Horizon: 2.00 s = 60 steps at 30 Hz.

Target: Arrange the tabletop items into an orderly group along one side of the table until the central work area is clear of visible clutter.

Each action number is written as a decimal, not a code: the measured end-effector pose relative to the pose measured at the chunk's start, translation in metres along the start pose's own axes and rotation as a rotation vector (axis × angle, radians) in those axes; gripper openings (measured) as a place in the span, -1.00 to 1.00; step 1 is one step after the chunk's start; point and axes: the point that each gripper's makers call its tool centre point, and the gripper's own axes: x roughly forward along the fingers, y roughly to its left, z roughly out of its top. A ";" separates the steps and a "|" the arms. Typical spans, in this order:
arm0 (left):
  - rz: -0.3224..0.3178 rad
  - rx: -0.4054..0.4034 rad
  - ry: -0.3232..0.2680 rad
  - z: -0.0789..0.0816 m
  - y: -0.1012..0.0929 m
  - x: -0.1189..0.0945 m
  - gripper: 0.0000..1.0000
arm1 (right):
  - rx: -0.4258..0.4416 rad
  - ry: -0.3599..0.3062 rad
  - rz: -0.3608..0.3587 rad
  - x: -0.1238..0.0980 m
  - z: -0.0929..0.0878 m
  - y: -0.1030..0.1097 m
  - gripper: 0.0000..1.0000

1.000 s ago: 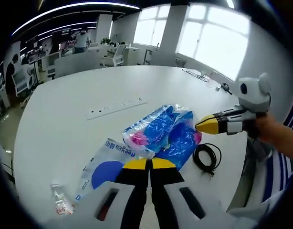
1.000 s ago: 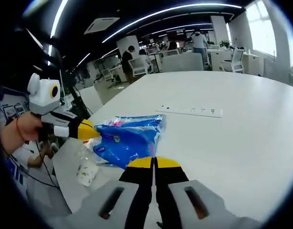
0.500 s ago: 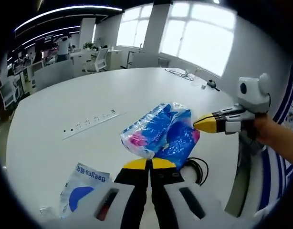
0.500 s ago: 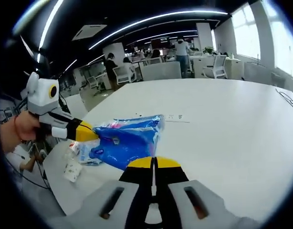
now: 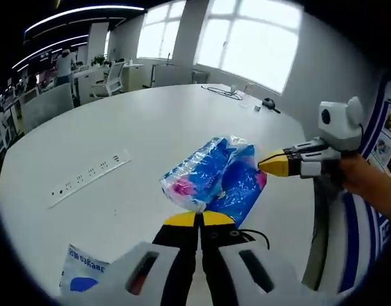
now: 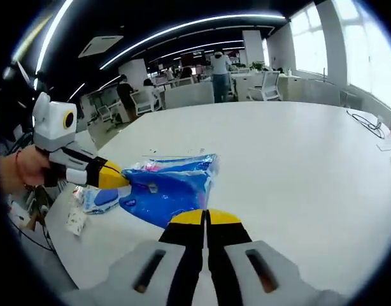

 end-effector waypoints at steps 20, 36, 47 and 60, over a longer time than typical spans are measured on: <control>-0.047 0.009 0.134 -0.040 -0.008 0.093 -1.00 | 0.066 0.100 -0.076 0.034 -0.064 -0.066 -1.00; -0.054 -0.024 0.185 -0.070 -0.002 0.112 -1.00 | 0.115 0.138 -0.091 0.051 -0.091 -0.074 -1.00; -0.058 -0.016 0.175 -0.071 -0.003 0.112 -1.00 | 0.129 0.140 -0.100 0.052 -0.096 -0.074 -1.00; -0.068 -0.019 0.172 -0.071 -0.004 0.112 -1.00 | 0.131 0.148 -0.104 0.055 -0.099 -0.074 -1.00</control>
